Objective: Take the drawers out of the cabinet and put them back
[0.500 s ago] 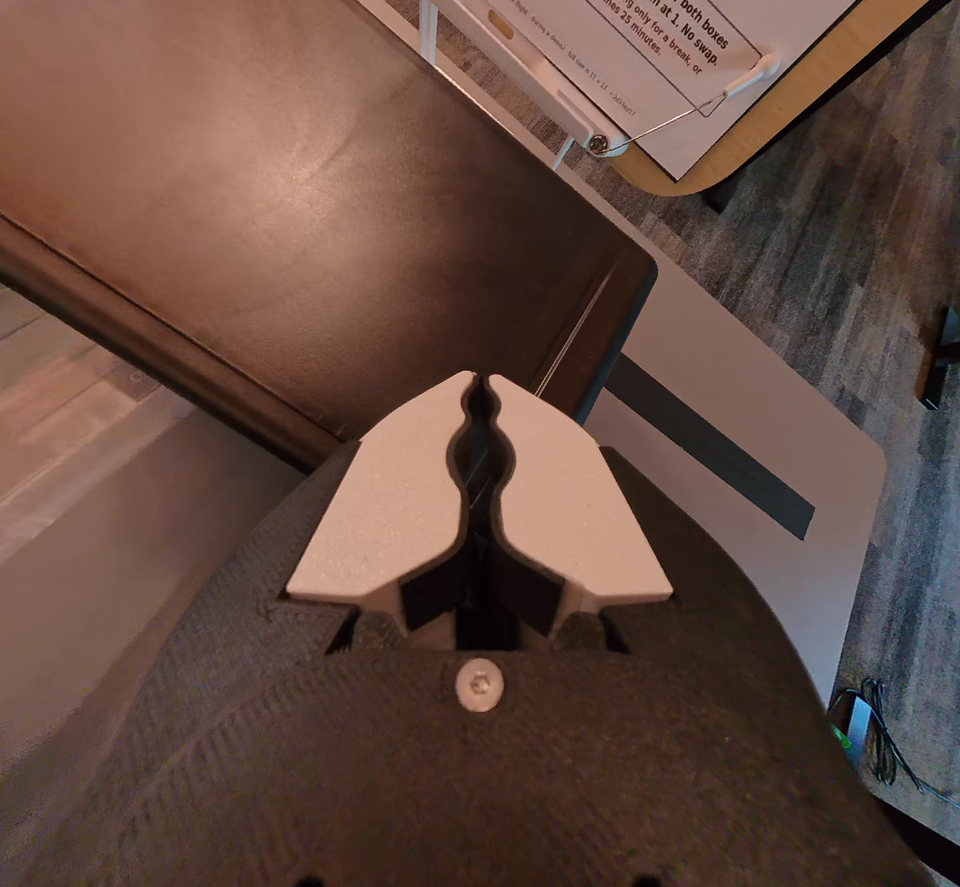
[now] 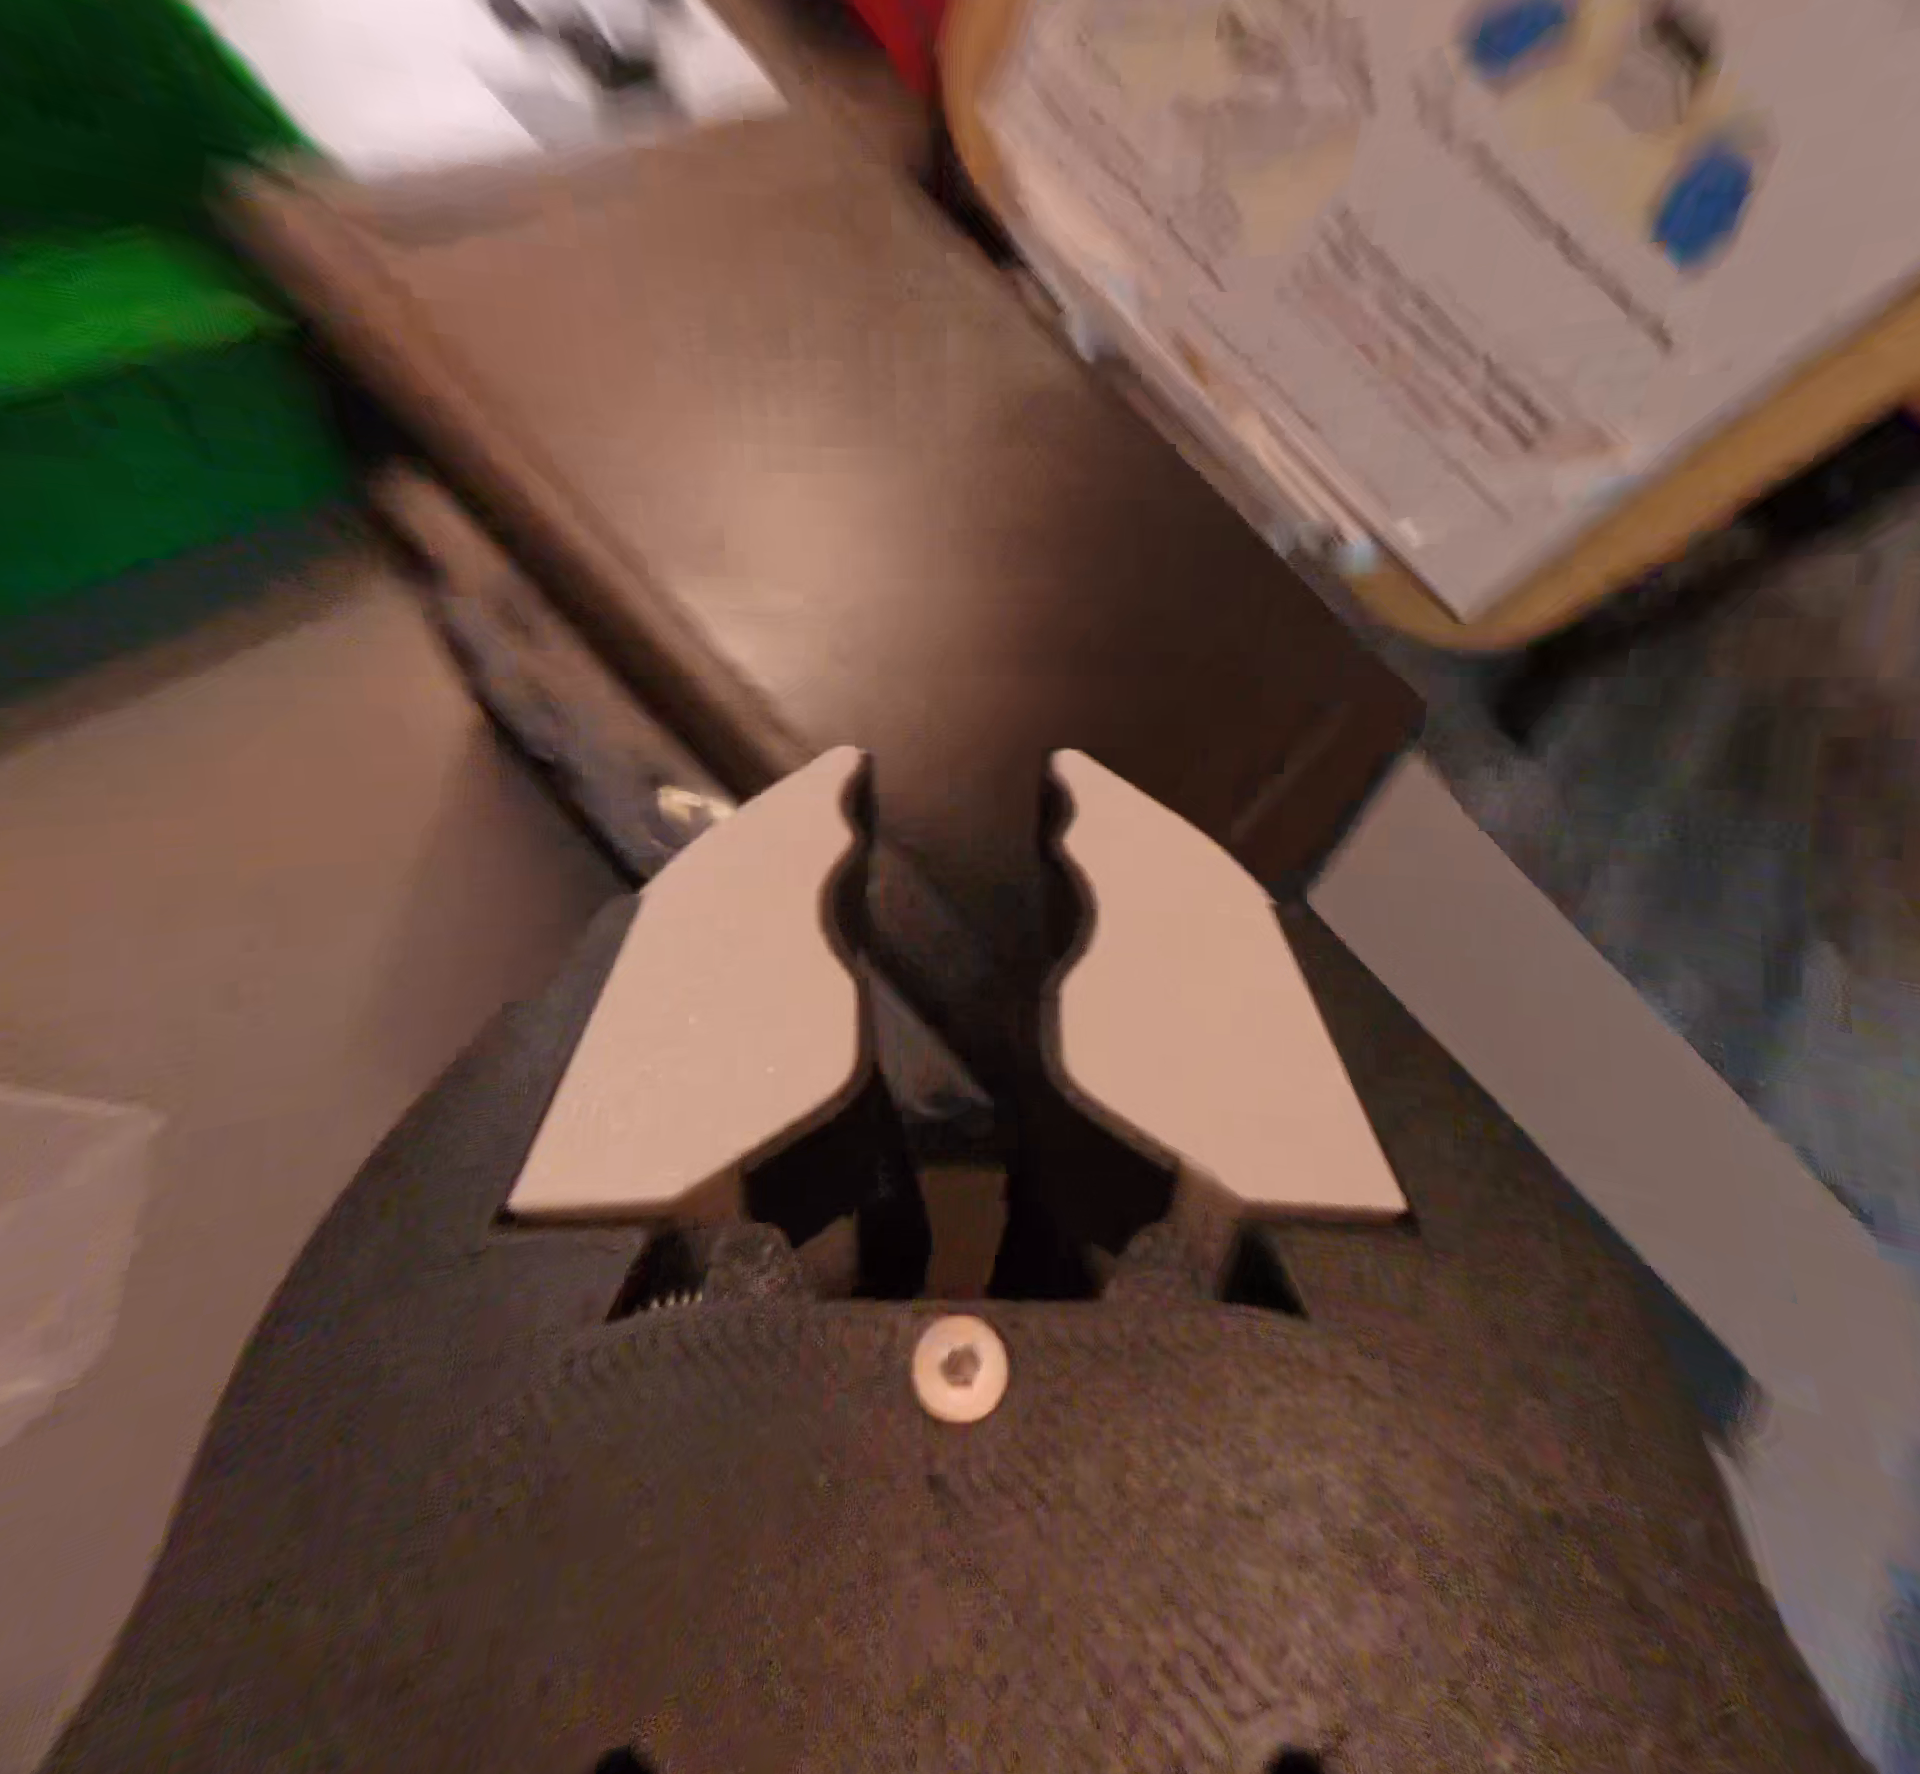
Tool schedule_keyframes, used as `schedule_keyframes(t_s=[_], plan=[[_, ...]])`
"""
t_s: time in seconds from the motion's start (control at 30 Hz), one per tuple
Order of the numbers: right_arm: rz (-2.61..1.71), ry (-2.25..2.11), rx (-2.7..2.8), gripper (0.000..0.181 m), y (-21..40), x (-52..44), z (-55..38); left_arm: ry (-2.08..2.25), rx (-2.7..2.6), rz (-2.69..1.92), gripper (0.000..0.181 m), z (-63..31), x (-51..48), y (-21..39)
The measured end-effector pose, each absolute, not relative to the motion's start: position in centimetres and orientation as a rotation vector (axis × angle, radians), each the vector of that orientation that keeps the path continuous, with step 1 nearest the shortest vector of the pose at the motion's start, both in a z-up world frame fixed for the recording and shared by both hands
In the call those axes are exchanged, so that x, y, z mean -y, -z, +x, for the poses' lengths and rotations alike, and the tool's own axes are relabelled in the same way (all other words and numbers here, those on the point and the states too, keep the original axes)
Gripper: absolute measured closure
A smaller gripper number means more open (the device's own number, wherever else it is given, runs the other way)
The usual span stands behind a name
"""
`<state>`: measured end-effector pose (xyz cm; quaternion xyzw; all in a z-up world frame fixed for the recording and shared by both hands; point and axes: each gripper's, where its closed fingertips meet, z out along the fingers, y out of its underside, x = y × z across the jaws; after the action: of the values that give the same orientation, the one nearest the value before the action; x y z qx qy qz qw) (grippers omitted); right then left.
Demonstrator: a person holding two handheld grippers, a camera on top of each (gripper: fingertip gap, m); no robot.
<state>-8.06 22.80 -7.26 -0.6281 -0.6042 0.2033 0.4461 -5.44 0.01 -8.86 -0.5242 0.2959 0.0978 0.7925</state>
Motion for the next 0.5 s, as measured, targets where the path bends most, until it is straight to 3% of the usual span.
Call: schedule_keyframes(t_s=[0.13,0.17,0.27,0.37,0.5], plan=[[-1.097,-1.087,1.462,0.102,2.0,-13.1,-2.9,0.068,-0.616,-1.006,0.134,-5.6,2.3,7.5],[-0.988,-1.228,1.443,0.099,1.0,-10.8,-0.7,0.15,-0.609,-0.974,0.134,-5.4,2.8,7.1],[-0.773,-1.484,1.439,0.095,1.3,-5.3,4.1,0.35,-0.645,-0.916,0.134,-4.1,4.0,6.9],[-0.711,-1.406,1.532,0.089,4.7,-1.5,4.3,0.389,-0.73,-0.947,0.134,-2.7,4.0,8.1],[-0.658,-1.271,1.669,0.1,7.3,1.6,3.6,0.42,-0.811,-0.978,0.134,-1.7,4.1,9.3]])
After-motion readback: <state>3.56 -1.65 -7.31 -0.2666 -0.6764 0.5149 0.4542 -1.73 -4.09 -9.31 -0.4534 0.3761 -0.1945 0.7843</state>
